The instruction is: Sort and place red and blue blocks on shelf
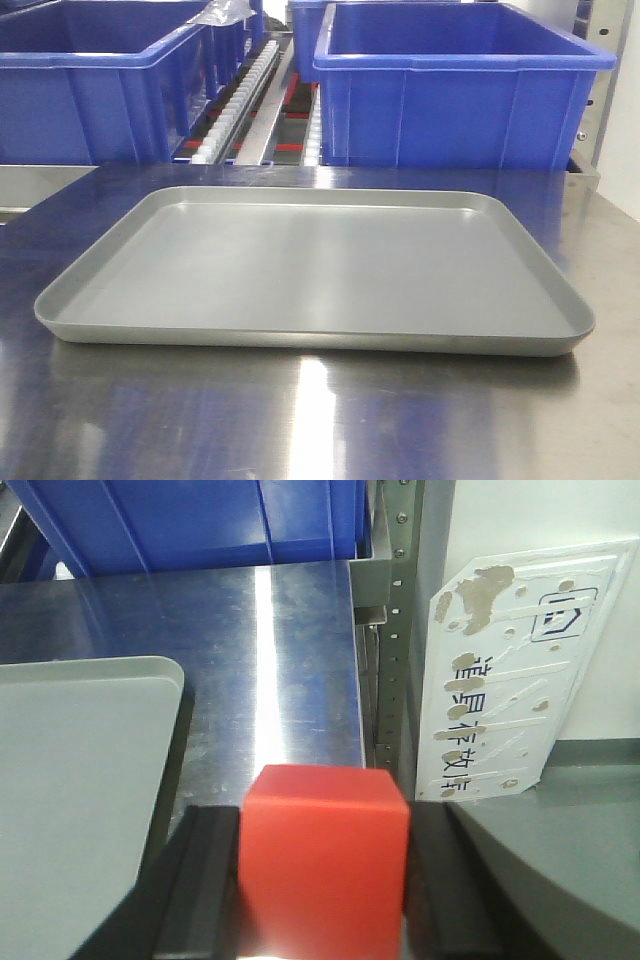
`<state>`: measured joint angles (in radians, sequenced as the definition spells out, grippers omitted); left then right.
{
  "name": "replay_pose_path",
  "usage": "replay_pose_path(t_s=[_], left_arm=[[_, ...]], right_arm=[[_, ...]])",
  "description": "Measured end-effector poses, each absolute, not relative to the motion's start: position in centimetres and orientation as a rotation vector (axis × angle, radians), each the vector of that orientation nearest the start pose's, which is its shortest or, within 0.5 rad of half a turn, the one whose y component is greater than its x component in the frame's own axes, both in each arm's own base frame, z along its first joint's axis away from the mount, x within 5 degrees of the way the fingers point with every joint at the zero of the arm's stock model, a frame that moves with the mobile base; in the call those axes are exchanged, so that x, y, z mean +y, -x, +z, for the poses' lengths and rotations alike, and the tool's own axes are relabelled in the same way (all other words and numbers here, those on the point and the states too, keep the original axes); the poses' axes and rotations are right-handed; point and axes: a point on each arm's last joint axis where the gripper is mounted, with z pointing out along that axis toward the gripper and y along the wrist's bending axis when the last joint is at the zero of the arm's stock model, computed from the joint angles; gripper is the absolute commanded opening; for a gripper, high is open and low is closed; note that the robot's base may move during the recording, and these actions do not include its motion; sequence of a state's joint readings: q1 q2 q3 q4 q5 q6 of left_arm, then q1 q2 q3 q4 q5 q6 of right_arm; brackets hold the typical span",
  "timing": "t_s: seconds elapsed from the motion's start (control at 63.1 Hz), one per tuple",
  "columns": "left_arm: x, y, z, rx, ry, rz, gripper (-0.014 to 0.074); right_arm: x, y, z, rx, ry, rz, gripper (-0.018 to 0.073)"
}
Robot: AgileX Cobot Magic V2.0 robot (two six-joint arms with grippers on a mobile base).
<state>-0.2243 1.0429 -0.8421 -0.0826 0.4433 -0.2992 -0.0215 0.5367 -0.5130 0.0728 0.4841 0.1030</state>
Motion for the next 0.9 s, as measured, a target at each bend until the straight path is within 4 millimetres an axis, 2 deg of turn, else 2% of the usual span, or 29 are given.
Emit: replay_pose_path(t_s=[0.158,0.428,0.665,0.903], left_arm=[[-4.0,-18.6,32.4,2.120,0.171,-0.375,0.0125],[-3.0,-14.5,31.0,2.065,0.174,-0.382,0.0125],[-2.0,-12.1,29.0,2.043,0.224,-0.354,0.0125],[-1.6,-11.0,28.0,2.025,0.239,-0.346,0.0125]], right_arm=[[0.1,-10.9,30.1,1.985,-0.166,0.128,0.0049],[0.1,-10.9,30.1,1.985,-0.166,0.128,0.0049],[0.1,-10.9,30.1,1.985,-0.166,0.128,0.0049],[0.1,-10.9,30.1,1.985,-0.166,0.128,0.0049]])
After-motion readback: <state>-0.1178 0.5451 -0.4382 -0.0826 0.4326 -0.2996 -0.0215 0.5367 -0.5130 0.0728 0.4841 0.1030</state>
